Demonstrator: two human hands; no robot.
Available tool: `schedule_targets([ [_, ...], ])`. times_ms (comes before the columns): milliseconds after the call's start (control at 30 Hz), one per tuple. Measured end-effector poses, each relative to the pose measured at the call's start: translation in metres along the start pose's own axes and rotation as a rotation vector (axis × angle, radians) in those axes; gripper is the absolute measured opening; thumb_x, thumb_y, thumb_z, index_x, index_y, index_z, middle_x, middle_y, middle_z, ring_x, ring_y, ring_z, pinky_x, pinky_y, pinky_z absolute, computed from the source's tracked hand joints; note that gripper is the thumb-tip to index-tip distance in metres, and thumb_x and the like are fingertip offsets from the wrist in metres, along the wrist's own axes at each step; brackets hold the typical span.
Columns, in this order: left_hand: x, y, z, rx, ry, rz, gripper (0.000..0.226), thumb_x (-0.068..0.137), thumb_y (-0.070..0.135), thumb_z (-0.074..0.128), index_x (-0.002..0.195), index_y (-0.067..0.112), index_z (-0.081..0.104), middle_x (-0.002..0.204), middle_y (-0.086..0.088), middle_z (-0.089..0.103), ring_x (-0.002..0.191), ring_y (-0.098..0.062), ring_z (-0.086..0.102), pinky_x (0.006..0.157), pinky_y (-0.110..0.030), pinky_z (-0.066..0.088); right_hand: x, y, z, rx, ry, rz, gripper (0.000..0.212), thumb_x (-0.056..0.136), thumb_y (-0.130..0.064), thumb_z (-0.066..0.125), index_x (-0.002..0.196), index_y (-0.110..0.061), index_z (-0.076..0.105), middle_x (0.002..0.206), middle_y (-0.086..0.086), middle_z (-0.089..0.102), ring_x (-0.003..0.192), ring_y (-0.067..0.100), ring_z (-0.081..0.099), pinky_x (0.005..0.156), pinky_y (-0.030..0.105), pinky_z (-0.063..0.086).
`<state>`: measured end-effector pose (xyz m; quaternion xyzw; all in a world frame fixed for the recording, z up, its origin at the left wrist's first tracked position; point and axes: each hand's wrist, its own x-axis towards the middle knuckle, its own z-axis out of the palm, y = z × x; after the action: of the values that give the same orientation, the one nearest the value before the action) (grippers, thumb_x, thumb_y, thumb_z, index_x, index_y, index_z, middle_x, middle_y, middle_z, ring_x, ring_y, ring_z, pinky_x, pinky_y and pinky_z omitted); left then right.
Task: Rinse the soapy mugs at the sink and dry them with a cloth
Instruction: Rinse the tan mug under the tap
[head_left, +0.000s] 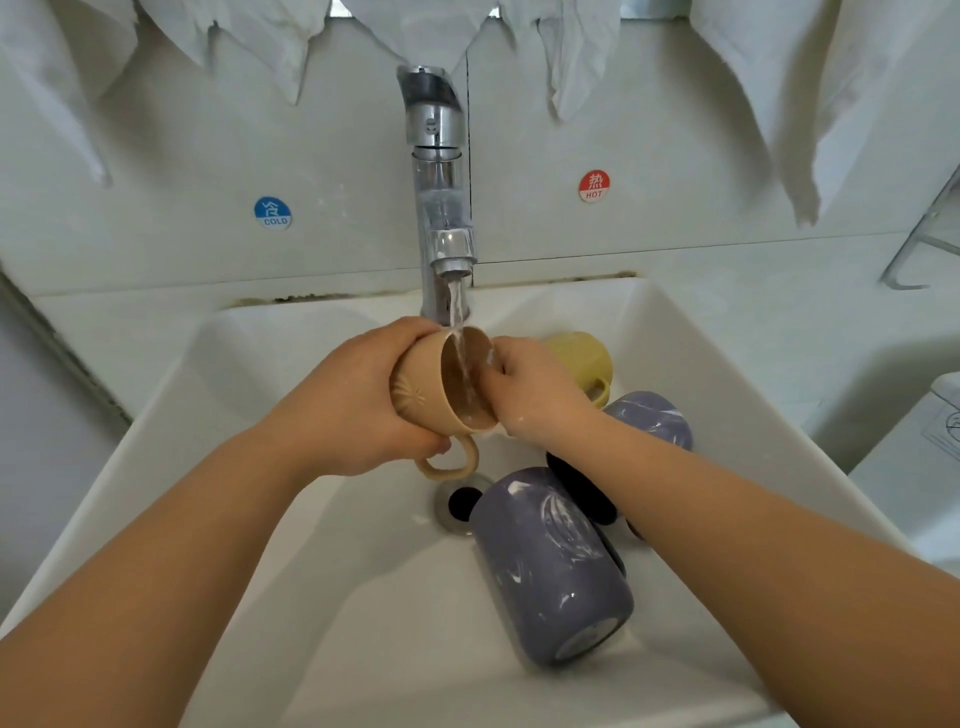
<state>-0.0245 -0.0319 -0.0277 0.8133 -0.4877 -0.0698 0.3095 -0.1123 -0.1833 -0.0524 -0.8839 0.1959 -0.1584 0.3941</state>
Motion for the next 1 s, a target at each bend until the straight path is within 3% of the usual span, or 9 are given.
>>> schedule_targets([
  [133,-0.001,-0.006,-0.006,-0.075,-0.009,-0.035,0.081,0.055,0.018,0.092,0.11,0.054,0.045,0.103,0.023,0.057,0.093,0.006,0.055,0.064,-0.008,0.041,-0.006,-0.003,0.002,0.175,-0.183,0.064,0.022,0.089,-0.006,0.053,0.072,-0.019,0.051,0.055,-0.007,0.048,0.047,0.007,0.041,0.045,0.017,0.033],
  [200,-0.001,-0.007,-0.007,-0.105,-0.027,-0.058,0.084,0.055,0.019,0.092,0.116,0.051,0.045,0.106,0.022,0.057,0.094,0.001,0.056,0.067,-0.015,0.044,-0.007,-0.003,0.002,0.313,-0.236,0.139,0.02,0.086,-0.001,0.054,0.072,-0.014,0.052,0.046,-0.007,0.042,0.04,0.007,0.035,0.039,0.018,0.029],
  [367,0.0,-0.007,-0.007,-0.14,-0.081,-0.061,0.084,0.055,0.017,0.092,0.117,0.051,0.047,0.106,0.022,0.057,0.093,0.0,0.058,0.068,-0.016,0.046,-0.003,-0.002,0.005,0.134,-0.077,0.084,0.034,0.091,-0.009,0.05,0.059,-0.016,0.043,0.053,-0.003,0.044,0.053,0.012,0.039,0.052,0.025,0.032],
  [467,0.0,-0.009,-0.01,-0.158,-0.085,-0.066,0.082,0.056,0.016,0.093,0.112,0.054,0.046,0.107,0.023,0.056,0.094,0.002,0.058,0.067,-0.016,0.048,-0.004,-0.006,0.004,0.114,-0.11,0.066,0.027,0.094,-0.009,0.045,0.068,-0.015,0.049,0.058,-0.003,0.045,0.053,0.01,0.039,0.046,0.019,0.033],
  [567,0.001,-0.008,-0.007,-0.148,-0.064,-0.082,0.086,0.053,0.024,0.094,0.119,0.046,0.043,0.112,0.017,0.053,0.099,-0.008,0.057,0.071,-0.021,0.05,-0.007,-0.009,0.0,0.287,-0.224,0.17,0.013,0.087,0.002,0.045,0.084,-0.007,0.054,0.054,0.004,0.039,0.04,0.013,0.033,0.036,0.019,0.028],
  [633,0.001,-0.006,-0.003,-0.106,-0.048,-0.078,0.089,0.05,0.028,0.095,0.12,0.042,0.041,0.112,0.017,0.05,0.099,-0.006,0.054,0.072,-0.021,0.048,-0.009,-0.01,-0.001,0.316,-0.247,0.208,0.011,0.087,0.0,0.048,0.082,-0.008,0.053,0.053,0.004,0.037,0.039,0.013,0.031,0.037,0.019,0.026],
  [767,0.001,-0.003,0.001,0.002,-0.073,-0.056,0.087,0.048,0.035,0.094,0.117,0.04,0.042,0.109,0.015,0.049,0.095,-0.005,0.052,0.075,-0.026,0.049,-0.009,-0.01,0.0,0.0,-0.189,0.107,0.033,0.093,-0.01,0.048,0.061,-0.016,0.043,0.056,-0.001,0.042,0.052,0.012,0.035,0.05,0.024,0.031],
  [833,0.001,-0.003,0.0,-0.015,-0.076,-0.049,0.082,0.05,0.031,0.094,0.116,0.039,0.045,0.108,0.013,0.052,0.094,-0.005,0.053,0.073,-0.024,0.048,-0.006,-0.009,0.0,-0.021,-0.13,0.075,0.038,0.096,-0.016,0.045,0.058,-0.017,0.04,0.055,-0.001,0.044,0.055,0.014,0.038,0.055,0.03,0.032],
  [1000,0.001,-0.006,-0.009,-0.083,-0.06,-0.062,0.078,0.053,0.024,0.094,0.109,0.047,0.044,0.108,0.017,0.053,0.094,-0.003,0.055,0.068,-0.018,0.045,-0.007,-0.009,-0.005,0.071,-0.224,0.041,0.019,0.096,-0.019,0.05,0.077,-0.019,0.052,0.066,-0.006,0.05,0.058,0.007,0.042,0.053,0.021,0.034],
])
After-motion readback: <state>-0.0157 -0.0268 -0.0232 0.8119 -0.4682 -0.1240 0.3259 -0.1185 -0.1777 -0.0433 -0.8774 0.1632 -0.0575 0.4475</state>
